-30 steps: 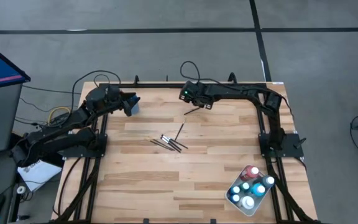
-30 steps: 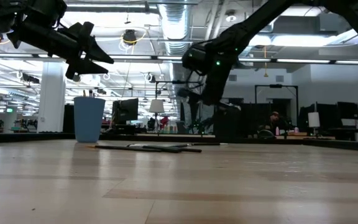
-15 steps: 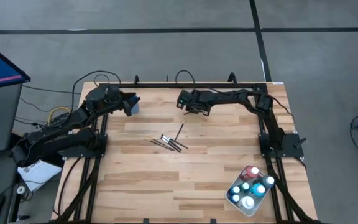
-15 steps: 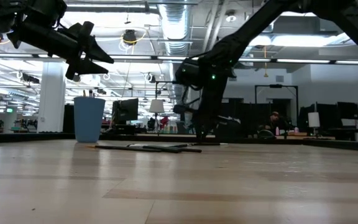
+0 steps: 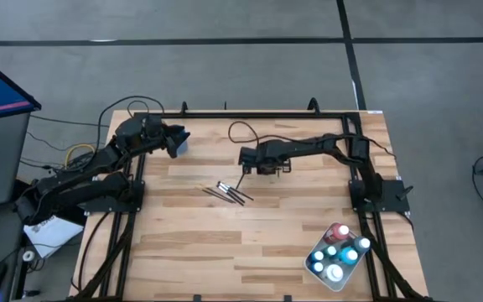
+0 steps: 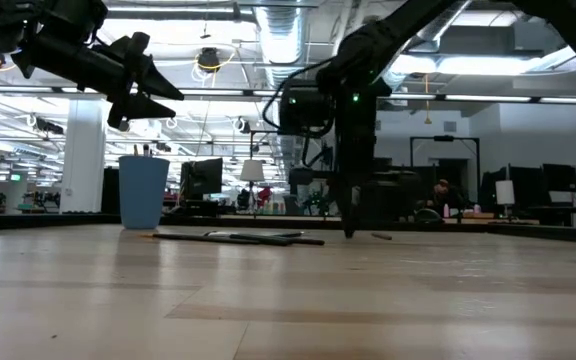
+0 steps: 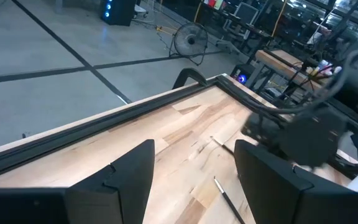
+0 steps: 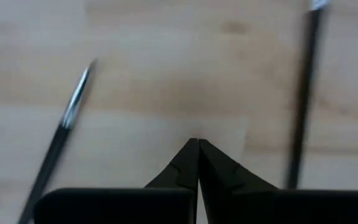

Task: Pick & Place Paint Supplies
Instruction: Put the silver paint brush into the blue cup

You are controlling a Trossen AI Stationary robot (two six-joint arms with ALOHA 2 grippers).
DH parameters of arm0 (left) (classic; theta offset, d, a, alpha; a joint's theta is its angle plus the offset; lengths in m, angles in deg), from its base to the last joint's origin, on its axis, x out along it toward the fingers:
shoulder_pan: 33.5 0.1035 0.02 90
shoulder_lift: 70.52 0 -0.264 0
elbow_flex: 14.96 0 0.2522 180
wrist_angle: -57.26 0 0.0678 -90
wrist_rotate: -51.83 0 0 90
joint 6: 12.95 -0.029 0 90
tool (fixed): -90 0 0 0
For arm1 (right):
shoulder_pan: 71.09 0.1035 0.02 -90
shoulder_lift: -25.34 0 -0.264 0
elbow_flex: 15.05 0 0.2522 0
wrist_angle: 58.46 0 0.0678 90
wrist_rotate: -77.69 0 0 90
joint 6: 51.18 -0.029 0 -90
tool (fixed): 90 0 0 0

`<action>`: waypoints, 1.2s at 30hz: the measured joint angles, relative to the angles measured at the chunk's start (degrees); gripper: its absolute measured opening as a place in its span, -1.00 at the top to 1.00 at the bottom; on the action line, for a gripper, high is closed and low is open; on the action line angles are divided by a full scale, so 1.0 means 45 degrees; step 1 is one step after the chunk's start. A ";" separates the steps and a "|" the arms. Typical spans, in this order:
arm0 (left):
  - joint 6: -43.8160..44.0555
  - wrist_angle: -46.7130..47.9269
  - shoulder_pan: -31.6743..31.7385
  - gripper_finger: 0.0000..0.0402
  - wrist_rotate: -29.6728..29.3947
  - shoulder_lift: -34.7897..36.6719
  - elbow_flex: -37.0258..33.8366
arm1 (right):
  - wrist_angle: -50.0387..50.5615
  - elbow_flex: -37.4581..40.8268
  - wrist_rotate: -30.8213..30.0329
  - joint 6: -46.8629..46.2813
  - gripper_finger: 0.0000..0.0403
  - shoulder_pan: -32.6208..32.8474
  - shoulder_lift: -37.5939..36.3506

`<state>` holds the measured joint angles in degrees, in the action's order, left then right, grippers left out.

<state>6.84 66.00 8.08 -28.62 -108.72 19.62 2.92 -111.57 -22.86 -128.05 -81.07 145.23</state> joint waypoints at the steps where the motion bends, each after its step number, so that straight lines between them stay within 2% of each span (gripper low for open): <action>1: 0.0000 0.0001 -0.0005 -0.06 0.0038 0.0000 0.0000 | 0.0015 0.0000 0.0058 0.0078 0.98 0.0125 -0.0002; 3: 0.0000 -0.0005 -0.0005 -0.06 0.0107 0.0000 0.0000 | 0.0179 -0.0078 0.0413 0.0460 0.98 0.0217 -0.0107; 8: 0.0064 0.0000 -0.0005 -0.07 0.0305 0.0000 0.0000 | 0.2135 -0.0649 0.1087 0.3062 0.90 -0.0282 -0.1514; 13: 0.0476 -0.0015 -0.0005 -0.11 0.0235 -0.0028 0.0000 | 0.4595 -0.0602 0.1026 0.4531 0.53 -0.2098 -0.2373; 18: 0.0476 -0.0019 -0.0005 -0.12 0.0227 -0.0039 0.0000 | 0.4445 -0.0607 0.0589 0.4760 0.14 -0.3170 -0.2198; 22: 0.0479 -0.0017 -0.0005 -0.10 0.0227 -0.0039 0.0000 | 0.4220 -0.0323 0.0581 0.4980 -0.03 -0.3780 -0.1607; 25: 0.0480 -0.0019 -0.0005 -0.09 0.0230 -0.0039 0.0000 | 0.3650 0.0403 0.1562 0.5168 -0.05 -0.4215 -0.1331; 31: 0.0461 -0.0024 -0.0005 -0.09 0.0227 -0.0039 0.0000 | 0.3251 0.1847 0.1693 0.5111 0.00 -0.4516 -0.1686; 36: 0.0432 -0.0050 -0.0005 -0.09 0.0196 -0.0039 0.0000 | 0.1519 0.3134 0.2344 0.5087 0.07 -0.4668 -0.2012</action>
<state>8.79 65.78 8.06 -27.74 -108.89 19.62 9.76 -97.47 -12.31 -105.16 -102.07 136.18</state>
